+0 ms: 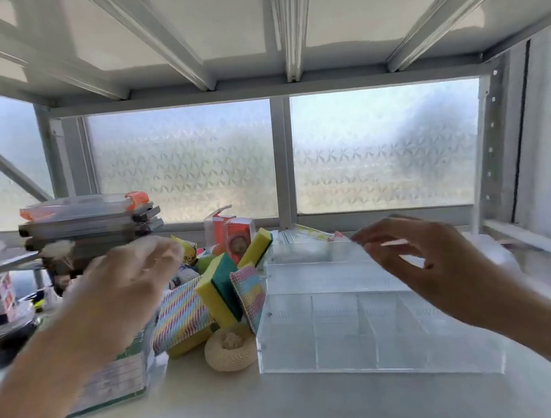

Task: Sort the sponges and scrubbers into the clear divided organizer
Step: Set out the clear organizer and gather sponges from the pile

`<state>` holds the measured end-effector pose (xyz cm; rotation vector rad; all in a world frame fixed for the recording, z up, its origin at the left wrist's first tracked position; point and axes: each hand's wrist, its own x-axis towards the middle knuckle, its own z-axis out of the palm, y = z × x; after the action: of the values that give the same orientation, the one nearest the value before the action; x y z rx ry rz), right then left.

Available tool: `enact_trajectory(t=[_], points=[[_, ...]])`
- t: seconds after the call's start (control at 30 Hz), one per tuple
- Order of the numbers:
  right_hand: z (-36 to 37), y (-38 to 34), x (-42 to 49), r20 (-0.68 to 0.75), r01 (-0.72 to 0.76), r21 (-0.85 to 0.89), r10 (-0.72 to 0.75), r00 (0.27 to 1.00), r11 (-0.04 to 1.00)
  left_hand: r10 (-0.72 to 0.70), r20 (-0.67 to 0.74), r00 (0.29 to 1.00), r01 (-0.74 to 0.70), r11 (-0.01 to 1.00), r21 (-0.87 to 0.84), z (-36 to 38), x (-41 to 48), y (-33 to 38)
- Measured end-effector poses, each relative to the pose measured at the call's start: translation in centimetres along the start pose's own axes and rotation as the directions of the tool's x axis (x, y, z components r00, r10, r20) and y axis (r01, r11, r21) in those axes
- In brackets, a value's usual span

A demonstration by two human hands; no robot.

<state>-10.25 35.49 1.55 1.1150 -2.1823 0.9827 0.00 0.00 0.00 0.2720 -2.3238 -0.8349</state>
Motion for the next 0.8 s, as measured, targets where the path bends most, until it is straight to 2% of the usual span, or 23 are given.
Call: enact_trajectory(t=[0.07,0.13,0.2,0.3,0.4,0.5,0.6,0.7,0.8], points=[[3.0,1.6,1.4,0.033,-0.029,-0.078,0.031,0.999,0.997,-0.054,0.051,0.997,0.05,0.995,0.09,3.6,0.6,2.9],[6.2,3.4,2.4,0.097,-0.046,-0.153,0.062,0.993,0.987,-0.08,0.128,0.989,0.069,0.994,0.088,5.9,1.1,2.4],[8.1,4.2,3.6,0.083,-0.033,-0.169,0.048,0.995,0.985,-0.172,0.168,0.971,0.167,0.985,0.044,6.5,1.9,1.3],[9.4,3.7,5.3,0.087,0.067,-0.204,-0.05,0.995,0.977,-0.178,0.207,0.962,0.177,0.984,0.026,6.6,3.2,1.5],[10.5,2.3,7.0,0.221,0.198,-0.183,-0.155,0.963,0.963,-0.218,0.242,0.946,0.208,0.976,0.065,6.7,4.8,1.9],[11.9,1.4,8.6,0.401,0.286,-0.155,-0.205,0.893,0.945,-0.272,0.294,0.916,0.239,0.961,0.141,7.1,6.2,1.7],[13.2,0.8,9.5,0.505,0.36,-0.164,-0.235,0.83,0.918,-0.309,0.358,0.881,0.271,0.95,0.153,7.5,7.1,1.8],[13.4,0.5,10.5,0.507,0.37,-0.136,-0.257,0.823,0.919,-0.304,0.403,0.863,0.28,0.953,0.12,6.8,7.8,2.1],[12.0,0.6,12.1,0.436,0.348,-0.024,-0.304,0.847,0.937,-0.253,0.366,0.895,0.243,0.967,0.074,5.0,8.8,2.6]])
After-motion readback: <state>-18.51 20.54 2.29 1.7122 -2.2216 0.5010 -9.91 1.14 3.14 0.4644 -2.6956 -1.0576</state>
